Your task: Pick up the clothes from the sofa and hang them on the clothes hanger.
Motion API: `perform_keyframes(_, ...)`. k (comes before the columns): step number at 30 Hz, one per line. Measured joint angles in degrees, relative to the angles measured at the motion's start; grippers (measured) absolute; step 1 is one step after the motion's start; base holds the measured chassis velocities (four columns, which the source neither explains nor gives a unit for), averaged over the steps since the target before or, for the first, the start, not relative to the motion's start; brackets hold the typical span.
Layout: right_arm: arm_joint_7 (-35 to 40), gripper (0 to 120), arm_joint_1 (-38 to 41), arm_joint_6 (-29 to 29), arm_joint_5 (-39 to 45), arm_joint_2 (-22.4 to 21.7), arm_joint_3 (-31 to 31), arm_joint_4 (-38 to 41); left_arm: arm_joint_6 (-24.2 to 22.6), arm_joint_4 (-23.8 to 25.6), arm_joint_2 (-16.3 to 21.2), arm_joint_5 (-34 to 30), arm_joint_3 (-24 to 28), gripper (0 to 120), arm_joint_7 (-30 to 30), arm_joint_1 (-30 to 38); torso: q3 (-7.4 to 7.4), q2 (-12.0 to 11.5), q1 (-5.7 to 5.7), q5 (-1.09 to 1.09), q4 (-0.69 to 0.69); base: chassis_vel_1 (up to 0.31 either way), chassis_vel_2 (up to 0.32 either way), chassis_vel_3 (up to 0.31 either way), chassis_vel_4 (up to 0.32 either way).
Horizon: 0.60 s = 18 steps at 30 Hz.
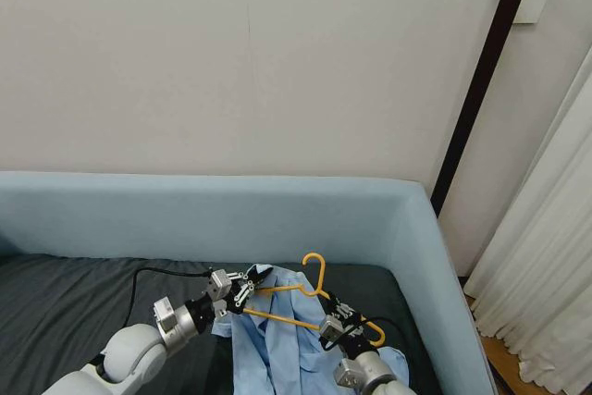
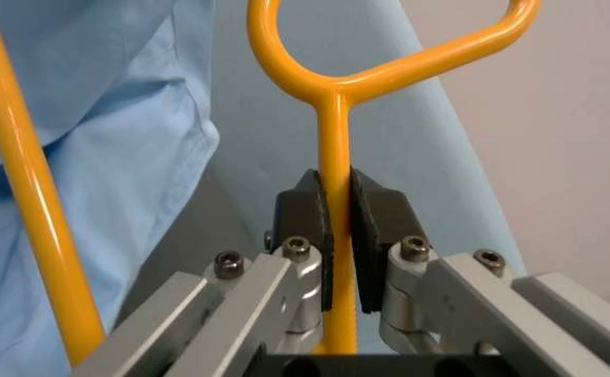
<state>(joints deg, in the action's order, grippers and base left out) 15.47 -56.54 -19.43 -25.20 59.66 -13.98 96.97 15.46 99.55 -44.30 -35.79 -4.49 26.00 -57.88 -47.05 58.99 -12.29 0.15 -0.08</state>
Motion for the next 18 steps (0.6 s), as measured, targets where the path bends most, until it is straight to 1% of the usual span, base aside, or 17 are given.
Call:
perform_keyframes(4,0.2,5,0.3,0.1,-0.1,-0.9,0.7,0.2,-0.3,0.3,0.3,0.1,0.2,0,0.0,0.5,0.0,0.0,0.0,0.0,0.0,0.0,0.0,0.0,0.0)
perform_keyframes(6,0.3,5,-0.1,0.1,-0.4,-2.0,1.3,1.2,-0.4,-0.1,0.6,0.1,-0.1,0,0.0,0.8,0.0,0.0,0.0,0.0,0.0,0.0,0.0,0.0,0.0)
perform_keyframes(7,0.5,5,-0.7,-0.4,-0.7,-3.4,2.2,2.5,-0.4,-0.7,0.9,0.1,-0.4,0,-0.3,1.0,0.0,0.0,0.0,0.01,0.0,0.0,0.0,0.0,0.0)
perform_keyframes(8,0.5,5,-0.7,-0.4,-0.7,-3.4,2.2,2.5,-0.4,-0.7,0.9,0.1,-0.4,0,-0.3,1.0,0.0,0.0,0.0,0.01,0.0,0.0,0.0,0.0,0.0)
perform_keyframes(10,0.8,5,-1.3,-1.6,-0.8,-5.6,3.1,4.1,-0.4,-1.3,1.1,0.1,-0.6,0,-0.7,1.2,0.0,0.0,0.0,0.0,0.0,0.0,0.0,0.0,0.0)
perform_keyframes(11,0.9,5,-1.7,-2.7,-0.5,-7.7,3.7,5.7,-0.4,-1.5,1.1,0.1,-0.7,0,-1.0,1.2,0.0,0.0,0.0,0.0,0.0,0.0,0.0,0.0,0.0)
perform_keyframes(12,0.9,5,-1.9,-3.0,-0.3,-8.9,4.1,6.6,-0.4,-1.6,1.1,0.1,-0.7,0,-1.1,1.3,0.0,0.0,0.0,0.01,0.0,0.0,0.0,0.0,0.0)
perform_keyframes(13,0.9,5,-1.9,-3.0,-0.3,-8.9,4.1,6.6,-0.4,-1.6,1.1,0.1,-0.7,0,-1.1,1.3,0.0,0.0,0.0,0.01,0.0,0.0,0.0,0.0,0.0)
perform_keyframes(15,1.1,5,-2.5,-3.2,0.4,-11.7,4.8,8.9,-0.4,-1.6,0.7,0.0,-0.7,0,-1.3,1.4,0.0,0.0,0.0,0.0,-0.01,0.0,0.0,0.0,0.0)
perform_keyframes(18,1.4,5,-2.8,-3.2,0.7,-12.9,5.2,10.0,-0.5,-1.5,0.4,-0.3,-0.6,0,-1.5,1.5,0.01,0.0,0.0,0.0,-0.02,0.0,0.0,0.0,0.0)
